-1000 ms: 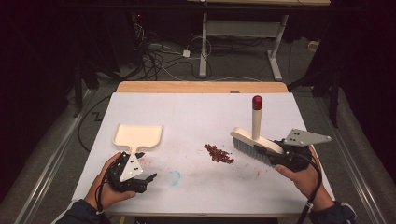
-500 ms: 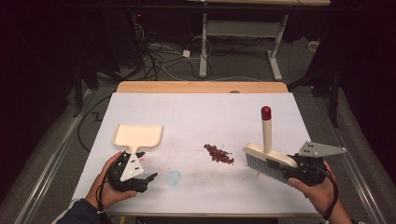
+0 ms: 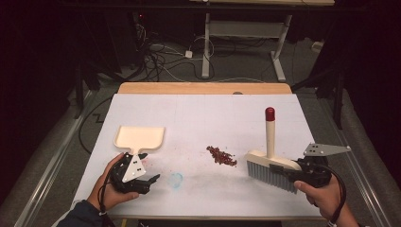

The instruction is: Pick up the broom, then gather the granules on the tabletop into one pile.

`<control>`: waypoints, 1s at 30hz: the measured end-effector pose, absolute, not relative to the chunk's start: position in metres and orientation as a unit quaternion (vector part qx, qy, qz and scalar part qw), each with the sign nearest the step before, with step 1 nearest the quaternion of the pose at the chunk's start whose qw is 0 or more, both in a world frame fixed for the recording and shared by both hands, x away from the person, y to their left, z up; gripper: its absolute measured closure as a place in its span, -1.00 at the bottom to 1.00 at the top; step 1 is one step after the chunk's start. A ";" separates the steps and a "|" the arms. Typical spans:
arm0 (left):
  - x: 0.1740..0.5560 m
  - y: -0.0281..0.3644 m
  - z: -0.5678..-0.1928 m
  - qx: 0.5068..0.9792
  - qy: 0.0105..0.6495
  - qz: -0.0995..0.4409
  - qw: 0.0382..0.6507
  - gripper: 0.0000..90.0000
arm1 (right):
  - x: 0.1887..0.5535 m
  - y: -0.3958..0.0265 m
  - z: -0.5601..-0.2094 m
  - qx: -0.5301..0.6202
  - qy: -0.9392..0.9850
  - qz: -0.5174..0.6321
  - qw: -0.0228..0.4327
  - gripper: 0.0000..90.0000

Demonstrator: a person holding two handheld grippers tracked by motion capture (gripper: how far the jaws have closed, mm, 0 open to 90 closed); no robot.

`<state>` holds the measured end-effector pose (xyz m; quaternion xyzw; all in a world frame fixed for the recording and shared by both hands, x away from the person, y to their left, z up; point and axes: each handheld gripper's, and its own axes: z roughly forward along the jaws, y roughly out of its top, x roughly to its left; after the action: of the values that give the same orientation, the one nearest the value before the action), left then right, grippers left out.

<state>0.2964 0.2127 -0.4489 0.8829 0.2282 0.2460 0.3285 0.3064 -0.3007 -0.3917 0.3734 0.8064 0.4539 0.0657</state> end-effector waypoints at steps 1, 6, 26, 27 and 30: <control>0.297 0.213 -0.449 0.883 0.228 0.245 0.329 -0.56 | 0.309 -0.301 -0.393 0.379 0.805 0.453 0.060 0.51; 0.299 0.213 -0.450 0.883 0.230 0.245 0.329 -0.56 | 0.330 -0.308 -0.407 0.413 0.796 0.441 0.033 0.51; 0.298 0.210 -0.451 0.888 0.231 0.244 0.313 -0.54 | 0.389 -0.328 -0.431 0.455 0.792 0.391 0.116 -0.03; 0.297 0.209 -0.451 0.888 0.231 0.245 0.312 -0.54 | 0.388 -0.325 -0.430 0.447 0.797 0.384 0.136 -0.10; 0.297 0.209 -0.450 0.887 0.233 0.248 0.312 -0.54 | 0.385 -0.319 -0.426 0.425 0.804 0.372 0.186 -0.27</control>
<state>0.2975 0.2092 -0.4504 0.8873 0.2328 0.2475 0.3118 0.3850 -0.3190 -0.4264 0.4253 0.8038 0.3722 0.1858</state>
